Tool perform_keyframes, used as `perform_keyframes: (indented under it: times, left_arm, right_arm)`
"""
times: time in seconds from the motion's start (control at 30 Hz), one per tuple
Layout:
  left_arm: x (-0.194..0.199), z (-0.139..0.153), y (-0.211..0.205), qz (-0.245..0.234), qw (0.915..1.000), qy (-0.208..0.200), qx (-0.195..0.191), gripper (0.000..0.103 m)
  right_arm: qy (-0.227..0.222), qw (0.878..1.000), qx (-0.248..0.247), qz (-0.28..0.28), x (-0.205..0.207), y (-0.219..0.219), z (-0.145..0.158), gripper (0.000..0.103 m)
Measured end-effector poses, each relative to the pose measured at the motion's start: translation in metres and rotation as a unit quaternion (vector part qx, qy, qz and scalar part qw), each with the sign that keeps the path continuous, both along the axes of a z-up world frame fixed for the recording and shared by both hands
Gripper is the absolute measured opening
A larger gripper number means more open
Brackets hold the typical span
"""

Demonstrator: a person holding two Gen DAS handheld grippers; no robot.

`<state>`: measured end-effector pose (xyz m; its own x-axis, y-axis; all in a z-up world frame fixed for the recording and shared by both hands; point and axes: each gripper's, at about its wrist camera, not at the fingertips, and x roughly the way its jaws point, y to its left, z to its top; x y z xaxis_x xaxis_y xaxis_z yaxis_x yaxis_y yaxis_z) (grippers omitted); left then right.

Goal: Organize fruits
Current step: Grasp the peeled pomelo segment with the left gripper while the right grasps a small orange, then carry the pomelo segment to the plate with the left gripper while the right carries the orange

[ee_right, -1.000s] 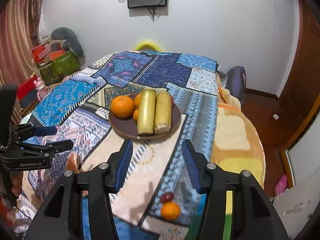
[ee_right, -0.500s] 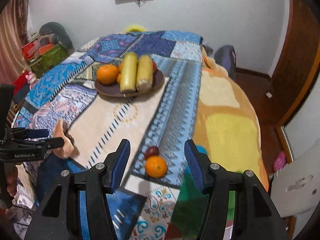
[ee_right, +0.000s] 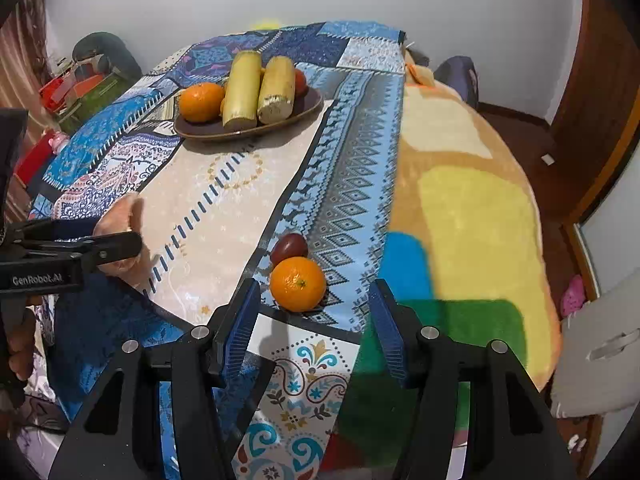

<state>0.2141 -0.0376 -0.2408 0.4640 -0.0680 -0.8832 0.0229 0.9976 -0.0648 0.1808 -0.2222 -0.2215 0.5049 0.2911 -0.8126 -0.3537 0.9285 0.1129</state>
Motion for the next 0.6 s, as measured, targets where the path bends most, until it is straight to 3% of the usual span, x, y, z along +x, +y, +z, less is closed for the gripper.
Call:
perform_keyframes:
  times: [0.2, 0.27, 0.33, 0.57, 0.6]
  left_arm:
    - [0.0, -0.001, -0.002, -0.017, 0.9996, -0.02, 0.012, 0.08]
    - [0.0, -0.004, 0.005, -0.01, 0.9999, -0.011, 0.007, 0.077]
    - [-0.001, -0.008, 0.017, 0.0, 1.0, -0.002, -0.005, 0.071]
    - [-0.008, -0.009, 0.042, 0.019, 0.999, -0.001, -0.041, 0.063]
    - [-0.008, -0.007, 0.043, 0.02, 0.9991, -0.005, -0.038, 0.056]
  right_arm:
    - [0.013, 1.0, 0.005, 0.014, 0.004, 0.008, -0.01, 0.05]
    - [0.021, 1.0, 0.006, 0.017, 0.007, 0.01, -0.014, 0.04]
    - [0.029, 0.999, 0.009, 0.02, 0.01, 0.012, -0.019, 0.037]
    - [0.027, 0.999, 0.021, 0.014, 0.011, 0.01, -0.022, 0.032]
    - [0.026, 0.999, 0.021, 0.013, 0.011, 0.01, -0.022, 0.032]
